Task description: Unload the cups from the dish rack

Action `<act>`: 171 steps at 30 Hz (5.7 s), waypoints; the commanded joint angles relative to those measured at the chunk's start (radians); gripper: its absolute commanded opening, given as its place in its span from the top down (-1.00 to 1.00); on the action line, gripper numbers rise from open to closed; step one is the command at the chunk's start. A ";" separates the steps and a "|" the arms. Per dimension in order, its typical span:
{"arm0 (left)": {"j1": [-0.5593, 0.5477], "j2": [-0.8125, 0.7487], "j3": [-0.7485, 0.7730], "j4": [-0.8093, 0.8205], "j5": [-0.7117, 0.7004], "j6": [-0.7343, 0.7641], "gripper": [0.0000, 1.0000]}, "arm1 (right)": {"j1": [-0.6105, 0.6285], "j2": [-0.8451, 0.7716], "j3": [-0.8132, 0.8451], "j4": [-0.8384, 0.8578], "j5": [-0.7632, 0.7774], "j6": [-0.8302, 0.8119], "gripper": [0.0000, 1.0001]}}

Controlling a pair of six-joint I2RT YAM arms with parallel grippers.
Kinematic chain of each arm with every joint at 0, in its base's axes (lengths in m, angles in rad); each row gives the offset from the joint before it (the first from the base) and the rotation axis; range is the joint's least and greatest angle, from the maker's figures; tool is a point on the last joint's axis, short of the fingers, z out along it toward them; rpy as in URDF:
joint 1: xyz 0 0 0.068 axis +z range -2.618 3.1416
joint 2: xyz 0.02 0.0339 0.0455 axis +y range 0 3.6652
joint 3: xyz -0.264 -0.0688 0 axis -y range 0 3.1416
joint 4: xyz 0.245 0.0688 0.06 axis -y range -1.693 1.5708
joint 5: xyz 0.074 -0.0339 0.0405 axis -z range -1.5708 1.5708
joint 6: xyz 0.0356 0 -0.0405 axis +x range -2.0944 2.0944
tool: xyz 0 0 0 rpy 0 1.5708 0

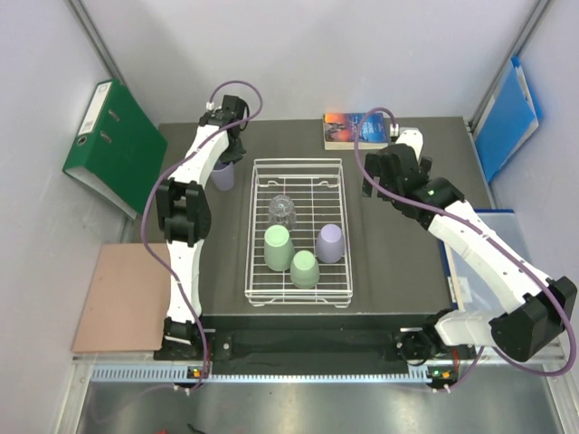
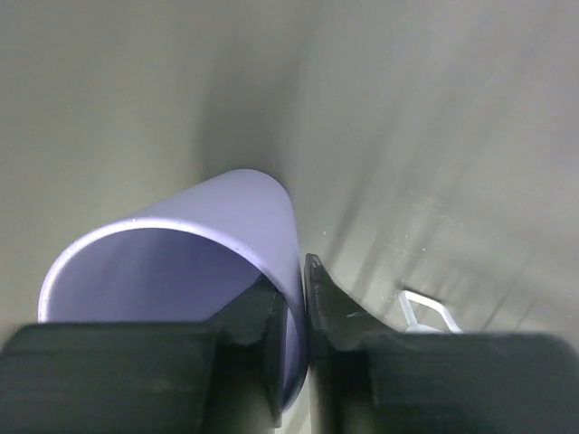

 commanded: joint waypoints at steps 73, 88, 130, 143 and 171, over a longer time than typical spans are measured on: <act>-0.389 -1.075 -0.859 0.313 -0.260 -0.191 -0.96 | 0.441 0.001 -0.039 0.108 -0.017 0.082 1.00; -0.375 -1.134 -0.886 0.504 0.089 -0.265 -0.98 | -0.285 -0.272 -0.219 0.684 -0.966 0.472 1.00; -0.310 -0.955 -1.192 1.663 0.970 -0.879 0.46 | -0.223 -0.071 -0.460 1.470 -1.158 0.884 1.00; -0.237 -0.941 -0.964 1.348 0.932 -0.700 1.00 | -0.248 -0.143 -0.315 0.833 -0.939 0.622 -0.99; -0.059 -0.271 0.098 -0.121 -0.124 -0.069 1.00 | -0.173 -0.053 0.021 -0.094 -0.089 0.168 -0.99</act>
